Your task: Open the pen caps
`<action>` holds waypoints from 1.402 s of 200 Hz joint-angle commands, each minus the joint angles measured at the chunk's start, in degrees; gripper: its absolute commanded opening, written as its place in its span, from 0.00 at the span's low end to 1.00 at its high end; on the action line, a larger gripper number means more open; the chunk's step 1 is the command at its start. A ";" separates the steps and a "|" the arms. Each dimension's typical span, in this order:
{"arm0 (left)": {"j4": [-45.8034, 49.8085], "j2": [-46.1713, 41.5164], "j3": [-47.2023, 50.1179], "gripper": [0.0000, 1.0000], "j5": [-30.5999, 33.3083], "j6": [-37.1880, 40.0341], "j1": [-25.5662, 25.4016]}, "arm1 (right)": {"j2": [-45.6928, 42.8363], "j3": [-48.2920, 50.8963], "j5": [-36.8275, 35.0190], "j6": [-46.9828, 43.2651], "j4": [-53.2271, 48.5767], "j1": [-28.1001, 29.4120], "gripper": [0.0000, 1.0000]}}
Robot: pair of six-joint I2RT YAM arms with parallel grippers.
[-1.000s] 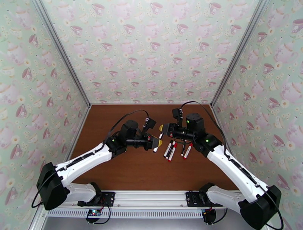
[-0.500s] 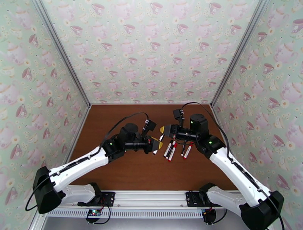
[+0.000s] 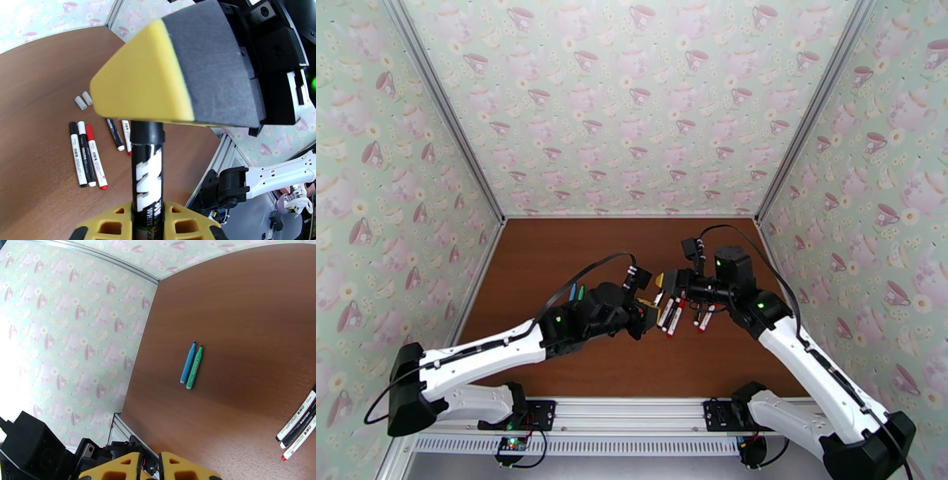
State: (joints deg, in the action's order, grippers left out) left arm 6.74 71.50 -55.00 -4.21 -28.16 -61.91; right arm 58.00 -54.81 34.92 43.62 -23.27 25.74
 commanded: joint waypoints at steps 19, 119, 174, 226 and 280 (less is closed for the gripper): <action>-2.33 -7.93 10.82 0.01 -24.15 -5.25 4.09 | 0.19 0.61 -3.44 0.83 19.42 -5.26 0.00; 4.81 -5.28 10.66 0.00 -23.99 0.75 5.91 | -1.95 3.71 -12.75 2.39 18.50 -5.33 0.00; -7.70 -6.36 12.74 0.00 -19.49 -5.76 6.12 | -4.29 4.38 -16.35 0.07 10.36 -5.26 0.02; -24.64 -5.37 17.08 0.01 -18.55 -13.20 8.39 | -9.62 10.96 -9.41 1.86 12.85 -4.51 0.33; -23.36 -6.43 15.57 0.01 -15.34 -11.88 9.00 | -12.39 12.71 -7.17 3.54 12.55 -3.99 0.53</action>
State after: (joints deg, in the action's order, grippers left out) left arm -13.56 66.11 -38.54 -21.69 -39.70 -53.32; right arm 46.02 -43.75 24.73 46.02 -12.29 21.39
